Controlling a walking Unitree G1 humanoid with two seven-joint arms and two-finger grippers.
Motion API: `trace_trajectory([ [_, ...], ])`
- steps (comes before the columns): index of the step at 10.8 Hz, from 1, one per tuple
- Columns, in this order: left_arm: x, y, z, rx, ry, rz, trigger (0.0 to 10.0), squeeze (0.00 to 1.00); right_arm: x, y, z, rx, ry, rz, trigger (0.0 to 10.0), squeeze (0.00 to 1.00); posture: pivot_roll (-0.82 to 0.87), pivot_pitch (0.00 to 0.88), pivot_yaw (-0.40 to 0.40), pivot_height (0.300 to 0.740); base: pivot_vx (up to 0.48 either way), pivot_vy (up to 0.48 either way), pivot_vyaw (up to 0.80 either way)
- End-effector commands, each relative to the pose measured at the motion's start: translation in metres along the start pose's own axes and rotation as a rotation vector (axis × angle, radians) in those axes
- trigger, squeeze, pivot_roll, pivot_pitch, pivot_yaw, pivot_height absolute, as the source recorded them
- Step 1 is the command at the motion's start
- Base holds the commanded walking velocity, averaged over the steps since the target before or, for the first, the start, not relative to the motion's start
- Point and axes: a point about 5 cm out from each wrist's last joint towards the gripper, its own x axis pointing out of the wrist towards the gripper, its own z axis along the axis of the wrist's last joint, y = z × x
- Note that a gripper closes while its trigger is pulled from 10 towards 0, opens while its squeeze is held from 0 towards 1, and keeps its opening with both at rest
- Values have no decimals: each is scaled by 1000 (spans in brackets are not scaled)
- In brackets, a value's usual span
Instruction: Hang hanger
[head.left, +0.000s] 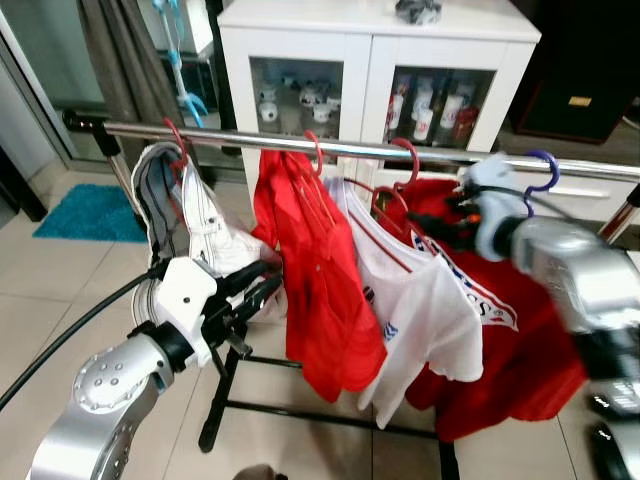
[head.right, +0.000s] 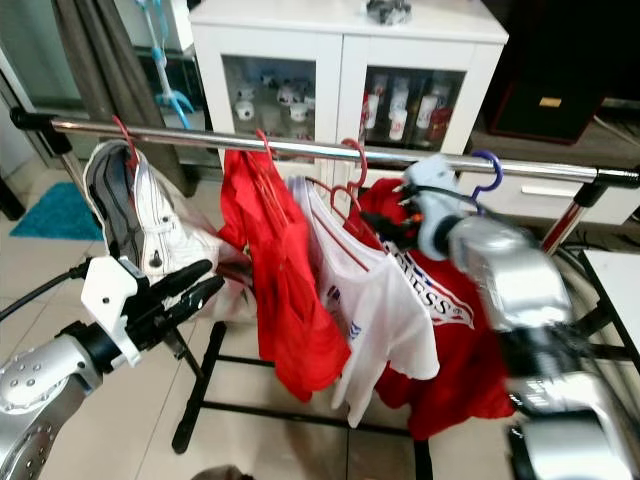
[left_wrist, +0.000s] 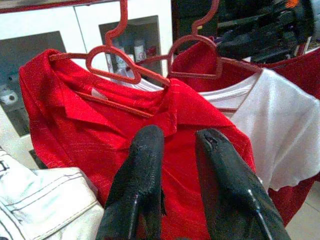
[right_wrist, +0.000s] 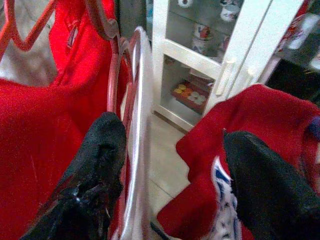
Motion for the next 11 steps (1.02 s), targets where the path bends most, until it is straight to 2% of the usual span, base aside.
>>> trace_trajectory([
  [1, 1, -3, 4, 9, -12, -29, 10000, 0, 5, -3, -1, -15, 17, -3, 10000, 0, 74, 0, 30, 740, 0, 0, 0],
  [2, 1, -3, 5, 11, -14, -32, 10000, 0, 12, -6, -2, 2, 27, -2, 10000, 0, 78, 0, 26, 740, 0, 0, 0],
  [3, 2, -3, 6, 11, -16, -31, 10000, 0, 16, -8, -2, 10, 30, 3, 8431, 0, 83, 0, 21, 740, 0, 0, 0],
  [4, 2, -3, 6, 12, -18, -29, 10000, 0, 17, -8, -2, 1, 34, 12, 8039, 0, 87, 0, 18, 740, 0, 0, 0],
  [5, 2, -3, 6, 12, -18, -27, 10000, 0, 17, -10, -1, -7, 32, 15, 9647, 0, 92, 0, 12, 740, 0, 0, 0],
  [6, 1, -3, 6, 12, -16, -23, 10000, 0, 16, -12, 2, -13, 14, 27, 10000, 0, 94, 0, 9, 740, 0, 0, 0],
  [8, 0, -3, 5, 14, -7, -20, 10000, 0, 3, -15, 10, 12, -63, 111, 10000, 0, 95, 0, 10, 740, 0, 0, 0],
  [9, 0, -2, 5, 15, -5, -21, 10000, 0, -3, -16, 9, 20, -60, 131, 10000, 624, 93, 0, 12, 740, 0, 0, 0],
  [10, 0, -2, 4, 15, -2, -24, 10000, 0, -7, -18, 6, 16, -49, 140, 10000, 1000, 90, 0, 16, 740, 0, 0, 0],
  [11, 1, -3, 3, 15, 4, -33, 10000, 0, -10, -21, 4, 25, -53, 140, 10000, 1000, 85, 0, 20, 740, 0, 0, 0],
])
